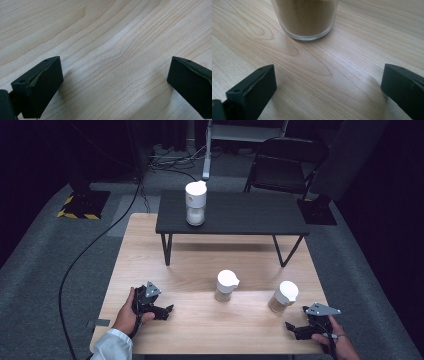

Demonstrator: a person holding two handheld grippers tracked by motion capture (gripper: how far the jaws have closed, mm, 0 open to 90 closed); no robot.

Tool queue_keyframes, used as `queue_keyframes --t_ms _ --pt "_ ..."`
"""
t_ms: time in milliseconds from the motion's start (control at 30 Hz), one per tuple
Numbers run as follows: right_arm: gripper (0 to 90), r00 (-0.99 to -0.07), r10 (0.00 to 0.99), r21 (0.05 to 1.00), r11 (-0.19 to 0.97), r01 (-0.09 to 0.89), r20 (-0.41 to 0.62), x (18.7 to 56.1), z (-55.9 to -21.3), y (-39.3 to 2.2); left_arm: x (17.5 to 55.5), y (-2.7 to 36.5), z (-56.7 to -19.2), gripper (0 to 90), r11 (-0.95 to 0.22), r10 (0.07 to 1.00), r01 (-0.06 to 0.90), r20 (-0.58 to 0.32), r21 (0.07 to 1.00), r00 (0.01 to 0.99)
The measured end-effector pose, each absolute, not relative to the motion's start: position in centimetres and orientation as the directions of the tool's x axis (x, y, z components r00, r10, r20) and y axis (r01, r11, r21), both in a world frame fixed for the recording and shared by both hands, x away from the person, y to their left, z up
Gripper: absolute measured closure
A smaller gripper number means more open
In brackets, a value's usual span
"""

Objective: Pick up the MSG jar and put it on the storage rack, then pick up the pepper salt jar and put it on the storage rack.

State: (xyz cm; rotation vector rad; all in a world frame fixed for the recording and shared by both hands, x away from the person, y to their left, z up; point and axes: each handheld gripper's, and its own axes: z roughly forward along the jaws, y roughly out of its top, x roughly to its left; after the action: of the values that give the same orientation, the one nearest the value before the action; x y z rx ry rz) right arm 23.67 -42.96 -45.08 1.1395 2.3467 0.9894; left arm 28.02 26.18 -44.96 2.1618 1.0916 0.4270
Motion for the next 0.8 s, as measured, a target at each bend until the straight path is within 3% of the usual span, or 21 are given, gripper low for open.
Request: queue_keyframes --t_ms 800 --pt "0.0 -0.613 0.790 0.719 0.432 0.545 -0.009 23.62 -45.08 -42.92 28.05 26.28 -44.94 0.0 -0.430 0.800 0.582 -0.009 0.690 0.601"
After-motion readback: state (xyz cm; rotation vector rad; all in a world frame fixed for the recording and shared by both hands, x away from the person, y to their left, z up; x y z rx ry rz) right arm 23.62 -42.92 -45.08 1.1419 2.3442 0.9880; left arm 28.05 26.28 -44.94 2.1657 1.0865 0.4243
